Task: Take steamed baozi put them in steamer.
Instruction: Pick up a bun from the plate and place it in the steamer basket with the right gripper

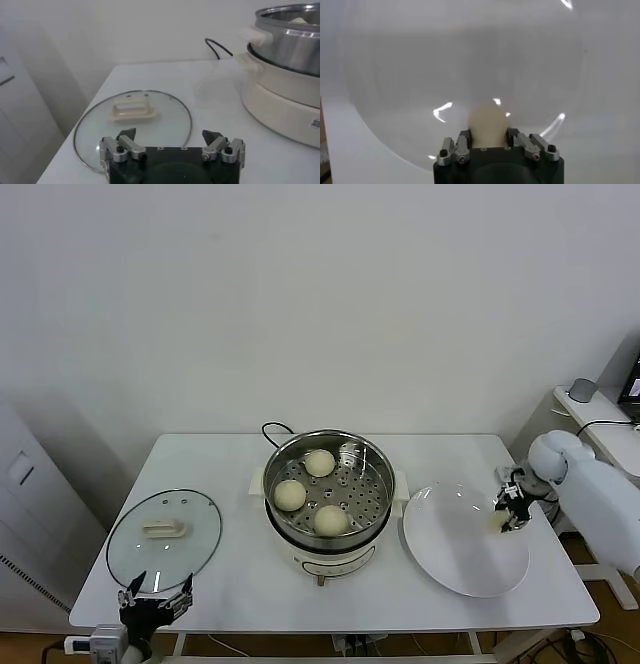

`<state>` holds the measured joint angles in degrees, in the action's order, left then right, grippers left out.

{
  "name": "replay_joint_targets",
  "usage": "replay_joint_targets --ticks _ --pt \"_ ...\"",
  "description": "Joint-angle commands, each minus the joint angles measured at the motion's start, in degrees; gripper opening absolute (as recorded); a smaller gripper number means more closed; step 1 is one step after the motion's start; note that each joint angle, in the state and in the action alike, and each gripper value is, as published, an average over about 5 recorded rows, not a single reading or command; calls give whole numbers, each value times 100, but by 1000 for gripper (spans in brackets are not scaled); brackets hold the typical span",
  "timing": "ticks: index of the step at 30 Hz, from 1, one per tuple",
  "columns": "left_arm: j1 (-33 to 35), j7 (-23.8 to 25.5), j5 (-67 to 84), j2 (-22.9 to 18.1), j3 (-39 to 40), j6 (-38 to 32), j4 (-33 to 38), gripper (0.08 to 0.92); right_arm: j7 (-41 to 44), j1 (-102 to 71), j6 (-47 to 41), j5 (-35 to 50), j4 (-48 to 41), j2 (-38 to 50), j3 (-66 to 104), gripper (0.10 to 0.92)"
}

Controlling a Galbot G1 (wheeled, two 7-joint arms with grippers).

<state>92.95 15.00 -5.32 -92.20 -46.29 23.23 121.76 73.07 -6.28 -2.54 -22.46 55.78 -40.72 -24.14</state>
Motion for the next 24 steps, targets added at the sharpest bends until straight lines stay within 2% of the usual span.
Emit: replay_joint_targets --ticks 1,5,11,18,24 --pt "-70 -46 -83 -156 32 111 108 823 106 2575 -1150 2180 1330 794 -2724 421" --pt "-82 -90 -153 -194 103 202 228 823 100 4267 -1722 3312 1905 648 -4388 423" --pt "-145 -172 -170 -207 124 429 378 823 -99 5488 -2302 4479 2344 -221 -5458 424" --pt "-144 -224 -181 -198 104 423 427 823 -716 5362 -2927 5190 2399 -1209 -5561 424" --pt "-143 -255 -168 -191 96 406 425 823 -1132 5049 -3398 5265 2279 -1771 -5556 424"
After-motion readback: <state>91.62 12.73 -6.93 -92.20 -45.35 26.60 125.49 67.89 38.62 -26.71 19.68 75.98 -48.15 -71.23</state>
